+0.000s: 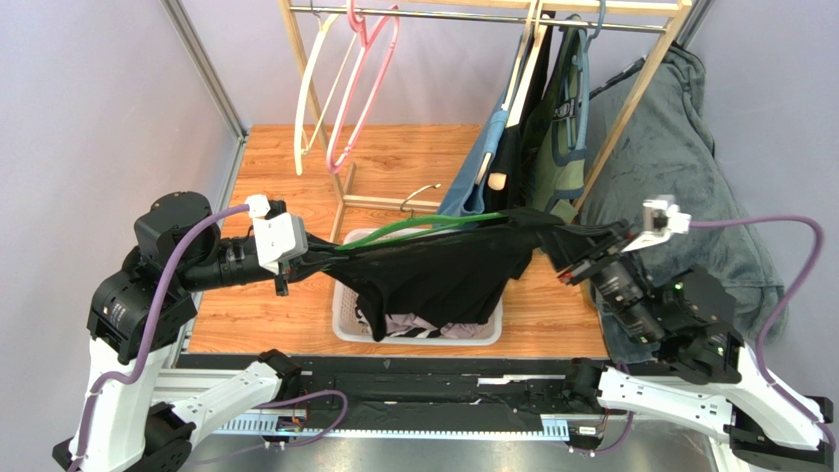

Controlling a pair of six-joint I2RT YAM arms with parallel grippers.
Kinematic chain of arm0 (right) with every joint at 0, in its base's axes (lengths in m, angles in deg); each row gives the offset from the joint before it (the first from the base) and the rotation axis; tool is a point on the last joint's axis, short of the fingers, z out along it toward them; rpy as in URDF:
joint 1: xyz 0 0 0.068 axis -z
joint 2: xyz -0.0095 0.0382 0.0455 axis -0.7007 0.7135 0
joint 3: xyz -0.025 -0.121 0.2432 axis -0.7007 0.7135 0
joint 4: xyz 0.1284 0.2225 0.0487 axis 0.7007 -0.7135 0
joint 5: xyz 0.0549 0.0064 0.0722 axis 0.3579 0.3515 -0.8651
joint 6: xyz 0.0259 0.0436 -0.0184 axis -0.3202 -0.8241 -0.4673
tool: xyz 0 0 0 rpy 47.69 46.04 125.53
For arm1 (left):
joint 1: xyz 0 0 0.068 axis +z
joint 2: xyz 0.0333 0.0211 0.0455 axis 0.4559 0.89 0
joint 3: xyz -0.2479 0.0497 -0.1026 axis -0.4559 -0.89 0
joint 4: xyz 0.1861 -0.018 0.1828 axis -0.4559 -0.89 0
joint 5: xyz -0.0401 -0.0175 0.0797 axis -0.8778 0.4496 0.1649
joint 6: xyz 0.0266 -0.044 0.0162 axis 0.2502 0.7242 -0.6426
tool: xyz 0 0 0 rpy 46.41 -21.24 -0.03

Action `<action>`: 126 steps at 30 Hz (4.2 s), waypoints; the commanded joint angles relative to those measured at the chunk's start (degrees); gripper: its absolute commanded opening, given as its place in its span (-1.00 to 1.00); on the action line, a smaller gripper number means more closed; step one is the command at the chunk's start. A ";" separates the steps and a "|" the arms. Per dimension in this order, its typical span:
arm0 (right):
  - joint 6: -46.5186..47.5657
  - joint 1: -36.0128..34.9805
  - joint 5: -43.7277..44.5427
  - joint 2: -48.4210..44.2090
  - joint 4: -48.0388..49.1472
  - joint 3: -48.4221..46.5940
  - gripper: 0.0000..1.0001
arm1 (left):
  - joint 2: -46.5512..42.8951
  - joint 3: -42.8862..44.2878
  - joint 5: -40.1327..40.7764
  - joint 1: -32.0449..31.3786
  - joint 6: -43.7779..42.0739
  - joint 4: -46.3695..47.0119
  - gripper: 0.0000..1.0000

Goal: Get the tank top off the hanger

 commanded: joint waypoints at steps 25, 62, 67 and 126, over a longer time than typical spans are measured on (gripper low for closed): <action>7.24 0.19 39.80 -1.94 -18.10 -12.37 -1.00 | -1.39 9.43 -13.63 1.35 -13.43 -19.51 -1.00; 11.28 0.19 11.59 3.96 -27.68 -6.04 0.55 | 9.15 14.70 1.03 1.70 5.98 9.65 -1.00; 13.57 0.19 7.82 1.67 -28.12 -7.80 0.55 | 11.08 14.01 7.90 1.70 7.12 12.30 -1.00; 31.59 0.19 -37.80 23.02 -37.08 -42.69 0.62 | 4.06 0.82 -21.11 1.35 -1.04 -5.10 -1.00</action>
